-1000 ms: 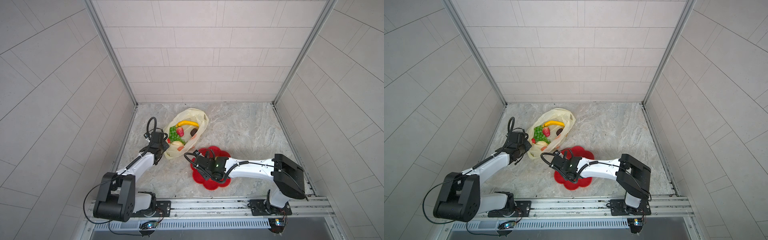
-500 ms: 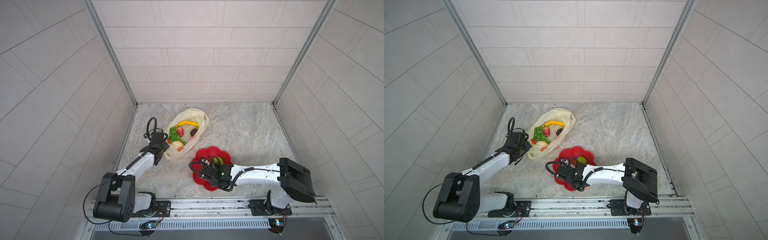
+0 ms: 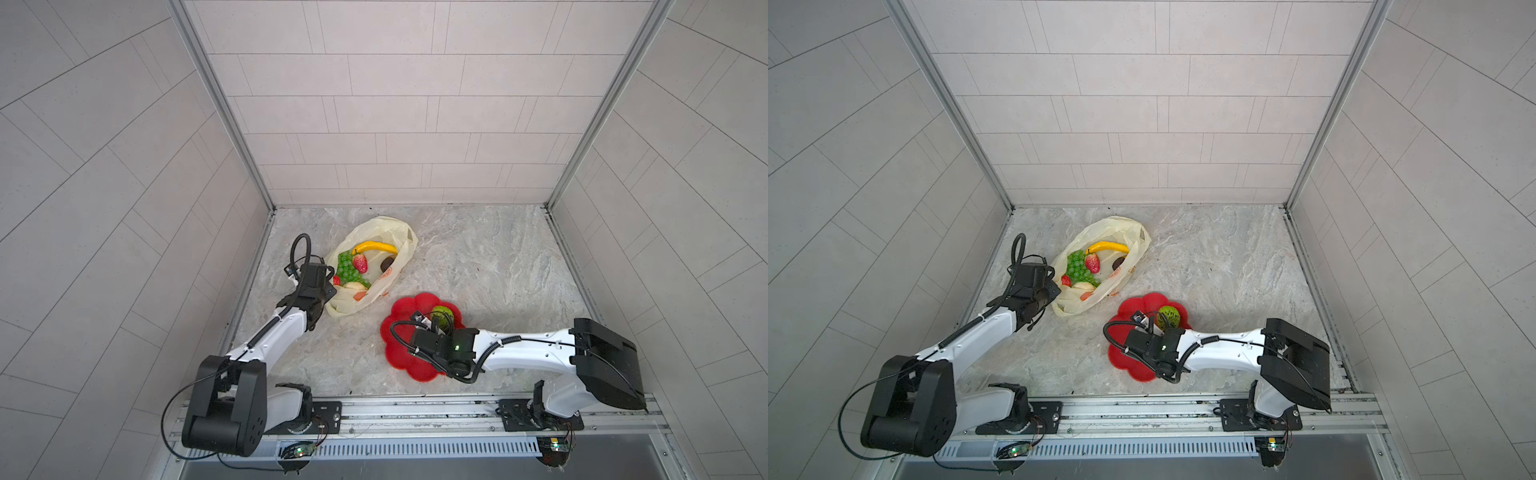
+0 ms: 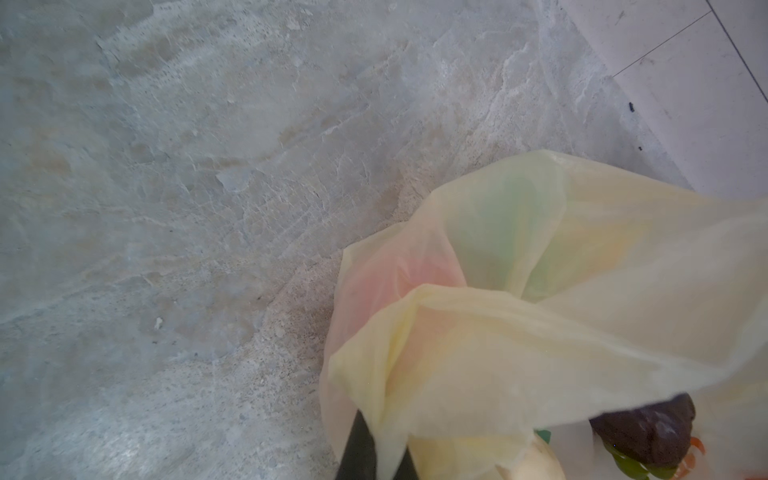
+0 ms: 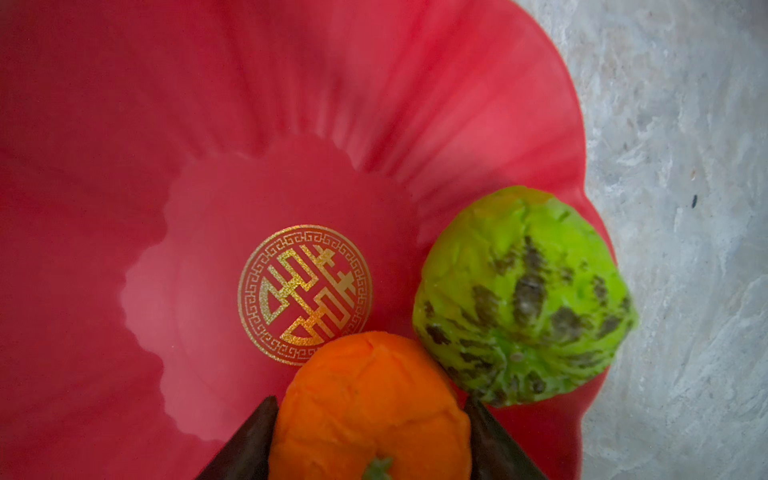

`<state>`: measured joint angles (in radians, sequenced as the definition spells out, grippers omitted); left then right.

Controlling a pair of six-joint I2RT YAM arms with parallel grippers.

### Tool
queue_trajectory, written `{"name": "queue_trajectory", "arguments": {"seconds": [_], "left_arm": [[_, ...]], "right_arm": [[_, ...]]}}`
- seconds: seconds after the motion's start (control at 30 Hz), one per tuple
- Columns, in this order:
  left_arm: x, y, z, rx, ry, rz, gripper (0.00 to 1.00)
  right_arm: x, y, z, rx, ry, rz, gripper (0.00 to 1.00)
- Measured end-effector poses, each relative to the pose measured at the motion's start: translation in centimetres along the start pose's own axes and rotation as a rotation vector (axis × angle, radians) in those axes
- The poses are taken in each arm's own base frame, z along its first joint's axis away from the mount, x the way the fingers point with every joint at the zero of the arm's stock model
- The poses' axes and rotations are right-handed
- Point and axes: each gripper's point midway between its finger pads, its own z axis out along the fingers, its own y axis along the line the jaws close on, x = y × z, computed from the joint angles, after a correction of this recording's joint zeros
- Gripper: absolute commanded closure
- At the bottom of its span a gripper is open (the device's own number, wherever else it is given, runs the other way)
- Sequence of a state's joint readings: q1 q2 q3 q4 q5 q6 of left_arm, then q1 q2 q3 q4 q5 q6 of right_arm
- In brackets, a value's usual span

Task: Take the fake fruits out of the plastic bag
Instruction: 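Lower the orange onto the plate beside the custard apple and release, then move the right gripper back over the bag while the left gripper shifts the bag edge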

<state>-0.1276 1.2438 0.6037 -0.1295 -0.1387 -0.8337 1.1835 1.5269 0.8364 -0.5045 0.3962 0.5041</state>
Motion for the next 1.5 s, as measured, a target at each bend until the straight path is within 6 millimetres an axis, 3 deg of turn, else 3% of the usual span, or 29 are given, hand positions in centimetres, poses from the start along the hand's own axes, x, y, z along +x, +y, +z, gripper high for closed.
{"name": "queue_trajectory", "arguments": {"seconds": [0.43,0.63,0.87,1.1,1.27,1.4,1.5], "left_arm": [[0.0,0.1,0.0,-0.006,-0.002,0.001,1.0],[0.0,0.1,0.0,-0.005,0.0,0.001,1.0],[1.7,-1.1,1.1,0.037,0.081,0.032,1.0],[4.0,-6.0,0.7,0.16,0.153,0.155,1.0],[4.5,-6.7,-0.3,0.185,0.154,0.176,1.0],[4.4,-5.8,-1.7,0.191,0.14,0.156,1.0],[4.5,-4.5,-2.5,0.168,0.134,0.146,0.9]], "right_arm": [[0.3,-0.4,0.0,0.009,-0.008,0.023,0.24],[-0.6,-0.7,-1.4,-0.017,-0.056,0.057,0.15],[-1.9,-1.8,-3.1,-0.04,-0.124,0.112,0.16],[-6.0,-6.4,-4.1,-0.016,-0.203,0.285,0.19],[-11.0,-9.1,-4.7,-0.034,-0.273,0.393,0.2],[-15.3,-8.3,-4.5,-0.081,-0.311,0.392,0.24],[-17.5,-6.6,-3.3,-0.132,-0.311,0.369,0.25]]}}
